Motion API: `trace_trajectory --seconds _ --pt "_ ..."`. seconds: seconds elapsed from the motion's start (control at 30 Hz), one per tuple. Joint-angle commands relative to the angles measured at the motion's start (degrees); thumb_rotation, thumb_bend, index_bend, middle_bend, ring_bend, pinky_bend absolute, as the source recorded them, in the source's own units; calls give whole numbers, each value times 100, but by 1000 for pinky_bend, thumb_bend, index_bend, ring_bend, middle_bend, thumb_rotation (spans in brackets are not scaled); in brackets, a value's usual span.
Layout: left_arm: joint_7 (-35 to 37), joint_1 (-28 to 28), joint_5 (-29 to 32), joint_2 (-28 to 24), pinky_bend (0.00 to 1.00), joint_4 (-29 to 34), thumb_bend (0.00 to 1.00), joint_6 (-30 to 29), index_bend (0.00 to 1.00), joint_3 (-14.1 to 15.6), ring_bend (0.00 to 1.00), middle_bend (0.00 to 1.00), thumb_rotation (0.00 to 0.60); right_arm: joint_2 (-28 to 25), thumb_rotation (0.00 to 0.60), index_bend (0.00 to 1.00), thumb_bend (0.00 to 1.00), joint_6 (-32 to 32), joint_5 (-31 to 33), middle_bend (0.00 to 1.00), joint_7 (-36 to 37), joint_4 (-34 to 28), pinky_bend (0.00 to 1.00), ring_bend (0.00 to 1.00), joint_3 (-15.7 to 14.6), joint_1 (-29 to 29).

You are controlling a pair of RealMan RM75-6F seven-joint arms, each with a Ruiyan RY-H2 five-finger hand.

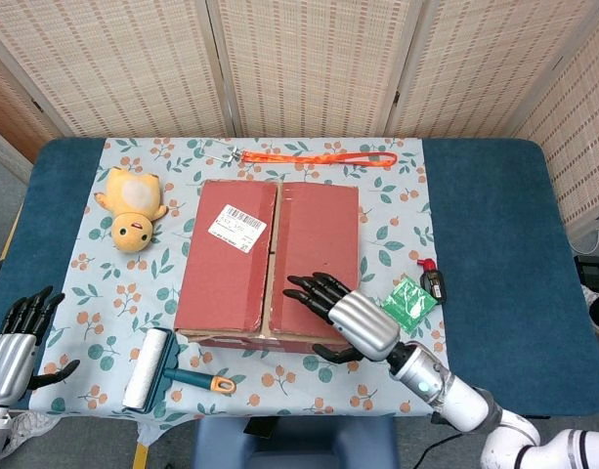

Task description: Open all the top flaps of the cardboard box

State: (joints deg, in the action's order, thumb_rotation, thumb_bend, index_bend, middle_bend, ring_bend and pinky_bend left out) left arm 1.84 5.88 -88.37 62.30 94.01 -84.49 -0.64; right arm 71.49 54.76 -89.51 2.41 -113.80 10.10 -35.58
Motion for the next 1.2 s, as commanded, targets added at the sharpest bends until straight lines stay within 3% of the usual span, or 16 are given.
trace_trajectory --seconds 0.03,0.27,0.57,0.83,1.2 --pt "96 -28 14 -42 0 26 223 -35 0 1 0 0 600 377 600 0 414 -95 227 0 -285 98 0 0 89 -194" --pt "92 -91 -143 -73 0 69 224 -197 0 40 0 0 600 984 600 0 414 -250 745 0 -678 423 0 0 231 -530" --pt "625 -268 -445 -219 0 77 224 -594 0 125 0 0 600 1504 600 0 415 -309 1249 0 -1382 823 0 0 264 -851" --pt "708 -373 -592 -270 0 92 223 -774 0 185 0 0 600 1764 600 0 414 -85 1487 0 -1920 1018 0 0 301 -990" --pt "810 -386 -598 -293 0 81 224 -786 0 173 0 0 600 1684 600 0 414 129 1430 0 -1928 913 0 0 281 -996"
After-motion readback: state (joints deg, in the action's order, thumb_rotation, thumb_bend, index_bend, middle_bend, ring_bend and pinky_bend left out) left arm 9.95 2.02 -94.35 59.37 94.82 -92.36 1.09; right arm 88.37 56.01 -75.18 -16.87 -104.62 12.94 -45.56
